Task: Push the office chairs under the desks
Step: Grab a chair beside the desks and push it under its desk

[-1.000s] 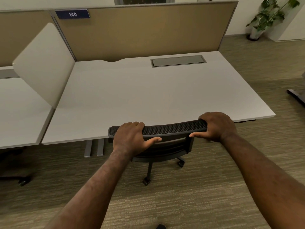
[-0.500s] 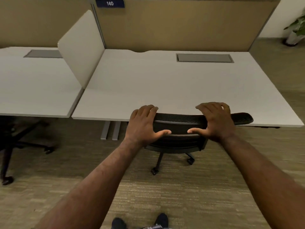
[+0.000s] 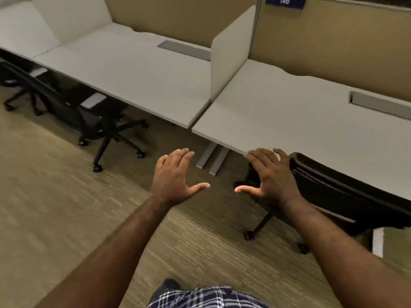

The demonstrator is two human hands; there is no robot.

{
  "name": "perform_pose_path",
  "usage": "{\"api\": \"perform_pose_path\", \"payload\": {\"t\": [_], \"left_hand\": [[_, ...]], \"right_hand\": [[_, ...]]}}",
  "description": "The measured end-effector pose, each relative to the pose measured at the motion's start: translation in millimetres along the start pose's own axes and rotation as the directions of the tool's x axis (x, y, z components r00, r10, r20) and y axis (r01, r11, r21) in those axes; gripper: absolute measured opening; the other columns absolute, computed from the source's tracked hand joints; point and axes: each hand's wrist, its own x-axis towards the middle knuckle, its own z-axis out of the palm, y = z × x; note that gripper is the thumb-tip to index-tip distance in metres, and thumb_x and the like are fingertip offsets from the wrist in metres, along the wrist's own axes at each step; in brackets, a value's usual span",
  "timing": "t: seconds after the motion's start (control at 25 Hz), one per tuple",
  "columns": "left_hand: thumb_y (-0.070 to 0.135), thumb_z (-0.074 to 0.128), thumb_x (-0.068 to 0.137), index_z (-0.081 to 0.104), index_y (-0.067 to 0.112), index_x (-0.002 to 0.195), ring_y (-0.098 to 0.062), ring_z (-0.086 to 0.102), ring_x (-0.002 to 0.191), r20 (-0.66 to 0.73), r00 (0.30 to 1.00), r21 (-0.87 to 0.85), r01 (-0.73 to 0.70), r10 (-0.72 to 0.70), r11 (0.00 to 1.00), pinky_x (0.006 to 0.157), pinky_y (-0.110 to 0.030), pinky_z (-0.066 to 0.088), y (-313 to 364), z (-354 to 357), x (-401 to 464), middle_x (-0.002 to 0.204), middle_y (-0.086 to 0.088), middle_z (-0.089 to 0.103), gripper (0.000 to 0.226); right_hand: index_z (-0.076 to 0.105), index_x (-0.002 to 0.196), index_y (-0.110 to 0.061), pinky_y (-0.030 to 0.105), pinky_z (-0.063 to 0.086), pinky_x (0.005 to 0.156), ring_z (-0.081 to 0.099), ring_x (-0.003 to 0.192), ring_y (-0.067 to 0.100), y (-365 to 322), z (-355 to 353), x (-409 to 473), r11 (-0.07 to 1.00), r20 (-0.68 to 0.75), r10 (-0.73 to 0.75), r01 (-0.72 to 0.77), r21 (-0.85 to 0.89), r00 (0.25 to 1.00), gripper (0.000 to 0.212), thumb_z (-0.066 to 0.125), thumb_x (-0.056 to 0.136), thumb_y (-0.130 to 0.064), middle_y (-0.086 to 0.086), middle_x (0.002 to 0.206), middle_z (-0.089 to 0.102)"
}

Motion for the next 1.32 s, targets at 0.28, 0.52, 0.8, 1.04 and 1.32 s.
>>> {"api": "perform_pose_path", "payload": {"t": [0.28,0.52,0.8,1.04,1.32], "left_hand": [[0.084,0.051,0.071,0.051,0.011,0.137,-0.025,0.044,0.134,-0.019,0.963,0.039,0.27,-0.269,0.962,0.106,-0.052,0.036,-182.9,-52.0,-81.4,0.143,-0.009,0.051,0.099],[0.085,0.048,0.071,0.049,0.011,0.138,-0.025,0.047,0.132,-0.062,0.888,0.088,0.46,-0.456,0.883,0.103,-0.055,0.036,-302.3,-81.4,-134.2,0.142,-0.008,0.051,0.1],[0.087,0.044,0.07,0.048,0.012,0.138,-0.026,0.048,0.13,-0.05,0.76,0.132,0.649,-0.649,0.75,0.103,-0.057,0.034,-413.4,-93.4,-151.8,0.14,-0.008,0.053,0.101],[0.086,0.043,0.069,0.048,0.011,0.14,-0.028,0.048,0.13,-0.089,0.686,0.156,0.726,-0.722,0.67,0.105,-0.058,0.032,-512.1,-115.4,-114.3,0.141,-0.009,0.053,0.104],[0.082,0.047,0.069,0.05,0.008,0.138,-0.028,0.049,0.13,-0.176,0.593,0.166,0.805,-0.786,0.57,0.106,-0.057,0.03,-624.6,-150.2,-99.0,0.139,-0.011,0.054,0.102]], "right_hand": [[0.042,0.146,-0.015,0.052,0.016,0.118,0.039,0.14,0.025,-167.5,55.8,125.0,0.97,0.15,-0.236,0.223,0.097,0.96,0.106,0.029,0.075,-0.093,0.005,0.146,0.051],[0.029,0.152,-0.017,0.05,0.001,0.12,0.026,0.147,0.022,-286.0,101.7,210.1,0.919,0.177,-0.384,0.355,0.174,0.906,0.109,0.026,0.075,-0.094,0.004,0.155,0.04],[0.023,0.154,-0.017,0.049,-0.004,0.12,0.019,0.149,0.021,-384.9,154.3,333.2,0.814,0.183,-0.569,0.516,0.267,0.802,0.11,0.026,0.075,-0.094,0.004,0.158,0.035],[0.023,0.155,-0.016,0.048,-0.001,0.121,0.015,0.15,0.021,-458.1,184.7,467.6,0.729,0.159,-0.674,0.613,0.305,0.722,0.106,0.017,0.08,-0.09,0.002,0.16,0.031],[0.019,0.155,-0.014,0.051,0.001,0.121,0.011,0.151,0.023,-565.6,205.4,582.4,0.662,0.122,-0.736,0.669,0.338,0.666,0.102,0.01,0.083,-0.086,0.004,0.162,0.026]]}}
